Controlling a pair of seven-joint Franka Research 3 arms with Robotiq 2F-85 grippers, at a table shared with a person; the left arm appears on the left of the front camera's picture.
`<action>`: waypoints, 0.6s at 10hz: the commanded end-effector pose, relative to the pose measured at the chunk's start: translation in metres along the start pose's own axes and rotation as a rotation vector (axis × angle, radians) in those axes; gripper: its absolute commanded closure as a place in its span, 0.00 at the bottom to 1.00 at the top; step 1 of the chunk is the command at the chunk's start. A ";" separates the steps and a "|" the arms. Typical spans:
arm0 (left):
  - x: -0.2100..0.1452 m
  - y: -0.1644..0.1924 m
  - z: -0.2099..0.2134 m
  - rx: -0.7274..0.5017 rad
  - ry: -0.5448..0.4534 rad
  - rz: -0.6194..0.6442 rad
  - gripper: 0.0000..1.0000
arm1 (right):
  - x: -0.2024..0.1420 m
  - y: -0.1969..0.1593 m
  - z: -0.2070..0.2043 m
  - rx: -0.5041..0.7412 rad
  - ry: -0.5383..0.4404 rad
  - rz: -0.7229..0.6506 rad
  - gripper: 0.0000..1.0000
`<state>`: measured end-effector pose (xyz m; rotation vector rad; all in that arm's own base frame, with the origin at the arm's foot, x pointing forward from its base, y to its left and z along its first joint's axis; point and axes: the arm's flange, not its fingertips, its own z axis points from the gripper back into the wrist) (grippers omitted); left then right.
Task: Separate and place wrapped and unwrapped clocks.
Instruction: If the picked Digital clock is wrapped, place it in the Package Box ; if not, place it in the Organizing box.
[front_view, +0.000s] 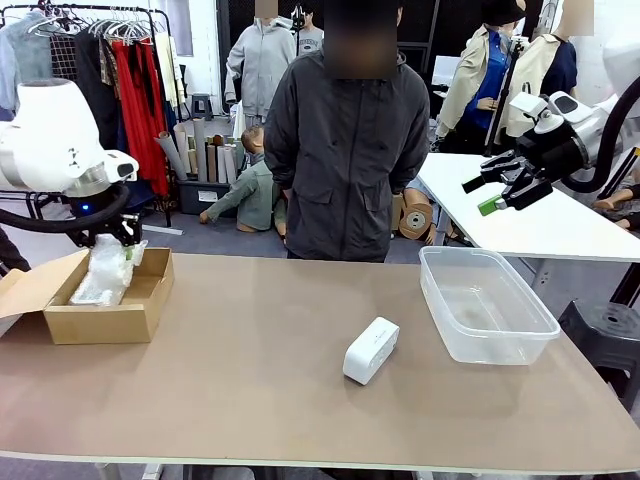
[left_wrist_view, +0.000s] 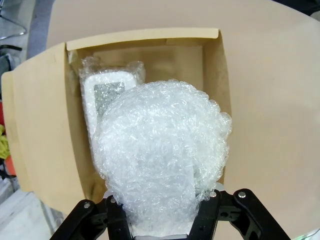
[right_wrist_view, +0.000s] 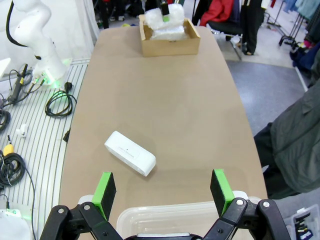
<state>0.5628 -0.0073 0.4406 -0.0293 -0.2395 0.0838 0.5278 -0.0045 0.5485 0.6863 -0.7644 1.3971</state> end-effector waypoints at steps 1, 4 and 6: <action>0.002 0.009 -0.009 -0.043 0.003 -0.011 1.00 | 0.001 0.002 0.000 -0.003 -0.002 0.002 0.00; 0.004 0.008 -0.026 -0.069 0.031 -0.017 1.00 | 0.001 0.002 0.000 -0.003 -0.002 0.002 0.00; 0.007 0.003 -0.037 -0.076 0.054 -0.031 1.00 | 0.001 0.002 0.000 -0.003 -0.002 0.002 0.00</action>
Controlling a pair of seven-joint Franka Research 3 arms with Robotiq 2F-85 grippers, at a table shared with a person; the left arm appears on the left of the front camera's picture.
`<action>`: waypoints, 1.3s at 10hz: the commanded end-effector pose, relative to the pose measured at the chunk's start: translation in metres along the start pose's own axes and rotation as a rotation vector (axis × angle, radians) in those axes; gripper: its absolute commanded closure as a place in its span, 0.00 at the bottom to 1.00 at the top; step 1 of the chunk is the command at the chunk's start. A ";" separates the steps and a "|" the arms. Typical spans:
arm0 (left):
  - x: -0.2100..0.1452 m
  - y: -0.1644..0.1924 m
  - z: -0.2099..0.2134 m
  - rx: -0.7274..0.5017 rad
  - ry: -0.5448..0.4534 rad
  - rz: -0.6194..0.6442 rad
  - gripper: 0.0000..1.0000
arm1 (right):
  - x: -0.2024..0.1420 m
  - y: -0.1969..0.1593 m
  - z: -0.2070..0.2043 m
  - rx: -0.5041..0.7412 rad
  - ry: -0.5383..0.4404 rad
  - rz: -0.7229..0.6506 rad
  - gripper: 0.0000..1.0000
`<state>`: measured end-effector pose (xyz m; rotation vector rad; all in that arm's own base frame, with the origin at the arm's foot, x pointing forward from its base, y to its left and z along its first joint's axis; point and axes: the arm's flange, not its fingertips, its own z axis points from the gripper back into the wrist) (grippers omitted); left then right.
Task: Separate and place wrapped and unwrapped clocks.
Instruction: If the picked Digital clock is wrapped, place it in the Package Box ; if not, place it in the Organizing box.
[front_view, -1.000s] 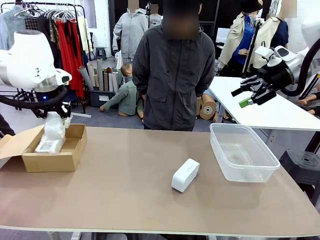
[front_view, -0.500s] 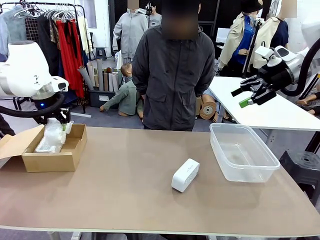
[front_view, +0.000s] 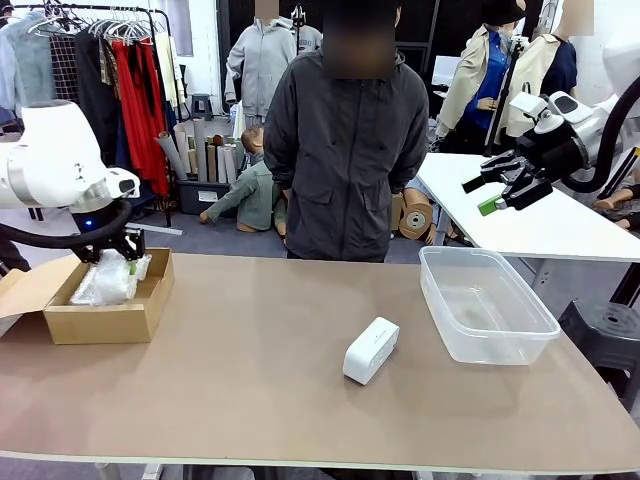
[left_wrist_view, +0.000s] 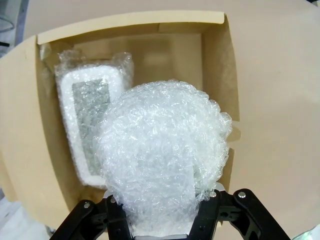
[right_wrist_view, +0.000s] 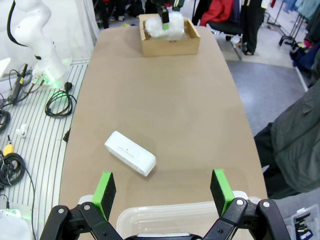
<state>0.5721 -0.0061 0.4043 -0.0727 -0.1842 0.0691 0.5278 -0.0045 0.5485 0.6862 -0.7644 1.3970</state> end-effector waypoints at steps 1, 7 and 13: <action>0.008 0.000 -0.004 -0.042 0.011 -0.029 1.00 | 0.001 0.002 0.000 -0.003 -0.002 0.002 0.00; 0.010 0.000 -0.034 -0.069 0.078 -0.040 1.00 | 0.001 0.002 0.000 -0.003 -0.002 0.002 0.00; 0.008 0.010 -0.054 -0.072 0.122 -0.010 1.00 | 0.001 0.002 0.000 -0.003 -0.002 0.002 0.00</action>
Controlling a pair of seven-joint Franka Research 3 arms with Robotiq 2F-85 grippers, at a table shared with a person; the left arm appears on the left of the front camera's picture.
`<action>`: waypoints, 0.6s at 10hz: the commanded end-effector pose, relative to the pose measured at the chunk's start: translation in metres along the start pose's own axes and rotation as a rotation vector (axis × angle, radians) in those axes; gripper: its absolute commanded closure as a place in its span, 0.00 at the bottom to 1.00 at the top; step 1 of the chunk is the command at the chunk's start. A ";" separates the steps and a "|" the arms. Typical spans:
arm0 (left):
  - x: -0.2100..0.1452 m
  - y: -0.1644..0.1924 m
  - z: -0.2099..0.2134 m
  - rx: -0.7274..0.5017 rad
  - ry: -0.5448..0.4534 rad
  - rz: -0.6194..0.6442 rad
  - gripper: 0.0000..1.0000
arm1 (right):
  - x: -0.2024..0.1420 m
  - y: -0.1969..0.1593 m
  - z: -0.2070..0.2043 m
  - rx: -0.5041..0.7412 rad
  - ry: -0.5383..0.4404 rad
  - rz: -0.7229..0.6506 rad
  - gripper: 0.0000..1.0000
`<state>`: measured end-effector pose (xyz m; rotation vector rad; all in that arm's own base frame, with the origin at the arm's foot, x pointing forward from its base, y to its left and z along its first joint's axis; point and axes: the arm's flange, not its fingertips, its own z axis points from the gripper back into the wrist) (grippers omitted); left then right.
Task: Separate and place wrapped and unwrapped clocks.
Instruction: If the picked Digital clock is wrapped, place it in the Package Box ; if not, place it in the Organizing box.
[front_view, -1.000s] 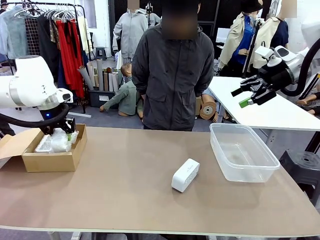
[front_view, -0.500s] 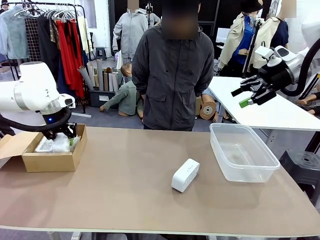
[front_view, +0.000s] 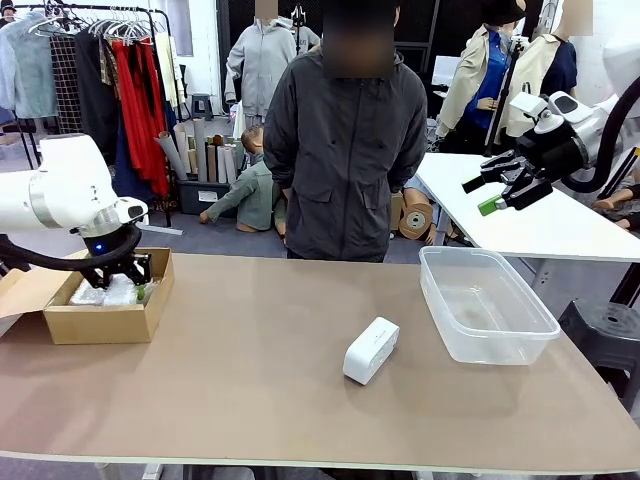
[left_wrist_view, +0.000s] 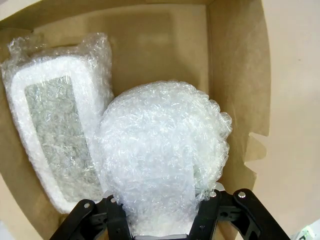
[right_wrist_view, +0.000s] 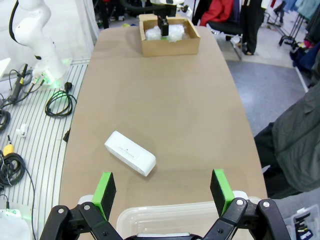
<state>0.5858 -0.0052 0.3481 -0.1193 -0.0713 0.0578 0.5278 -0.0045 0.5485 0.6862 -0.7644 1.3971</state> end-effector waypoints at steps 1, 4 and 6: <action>0.005 0.006 0.003 -0.028 0.010 -0.007 1.00 | 0.001 0.002 0.000 -0.003 -0.002 0.002 0.00; 0.006 0.007 0.001 -0.026 0.016 -0.006 1.00 | 0.001 0.002 0.000 -0.003 -0.002 0.002 0.00; 0.006 0.007 -0.001 -0.024 0.027 -0.006 0.82 | 0.001 0.002 0.000 -0.003 -0.002 0.002 0.00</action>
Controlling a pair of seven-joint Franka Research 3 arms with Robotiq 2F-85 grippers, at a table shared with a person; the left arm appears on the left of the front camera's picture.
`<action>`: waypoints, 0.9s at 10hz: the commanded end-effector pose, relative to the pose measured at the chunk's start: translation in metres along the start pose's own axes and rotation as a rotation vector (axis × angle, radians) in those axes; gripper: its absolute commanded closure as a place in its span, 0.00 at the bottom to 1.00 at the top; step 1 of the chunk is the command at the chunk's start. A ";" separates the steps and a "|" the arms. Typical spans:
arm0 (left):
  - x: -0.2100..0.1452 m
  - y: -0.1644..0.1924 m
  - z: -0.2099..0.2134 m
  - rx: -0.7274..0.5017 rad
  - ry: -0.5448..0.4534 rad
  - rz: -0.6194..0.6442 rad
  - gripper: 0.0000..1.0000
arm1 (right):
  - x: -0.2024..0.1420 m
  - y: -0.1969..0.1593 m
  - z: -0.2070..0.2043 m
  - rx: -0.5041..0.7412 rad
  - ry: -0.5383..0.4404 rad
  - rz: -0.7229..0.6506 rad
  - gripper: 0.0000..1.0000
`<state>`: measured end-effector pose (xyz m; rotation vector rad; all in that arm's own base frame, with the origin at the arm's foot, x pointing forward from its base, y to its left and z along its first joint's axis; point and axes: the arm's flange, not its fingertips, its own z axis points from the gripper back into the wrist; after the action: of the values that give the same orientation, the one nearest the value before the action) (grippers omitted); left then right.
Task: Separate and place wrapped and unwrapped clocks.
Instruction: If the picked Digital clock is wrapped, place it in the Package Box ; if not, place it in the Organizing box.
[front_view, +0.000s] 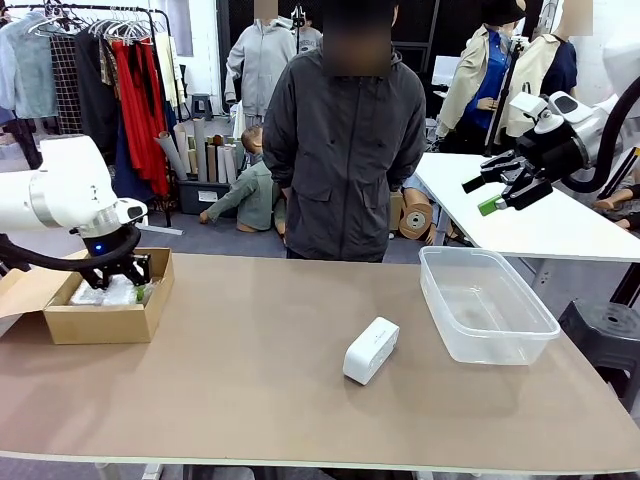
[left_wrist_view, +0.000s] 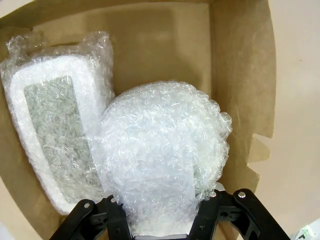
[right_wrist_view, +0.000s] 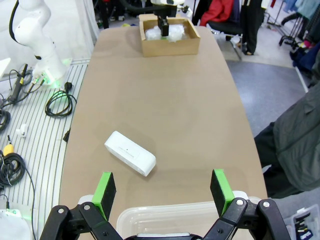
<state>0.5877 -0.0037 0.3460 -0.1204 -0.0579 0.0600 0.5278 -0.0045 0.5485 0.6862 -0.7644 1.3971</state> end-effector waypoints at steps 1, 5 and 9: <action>0.004 0.005 0.001 -0.023 0.017 -0.007 0.63 | 0.001 0.002 0.000 -0.003 -0.002 0.002 0.00; 0.004 0.006 0.002 -0.022 0.013 0.002 0.00 | 0.001 0.002 0.000 -0.003 -0.002 0.002 0.00; 0.008 0.003 0.019 -0.029 -0.003 0.023 0.00 | 0.001 0.002 0.000 -0.003 -0.002 0.002 0.00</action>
<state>0.5927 -0.0016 0.3538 -0.1279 -0.0567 0.0678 0.5278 -0.0045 0.5485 0.6862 -0.7644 1.3971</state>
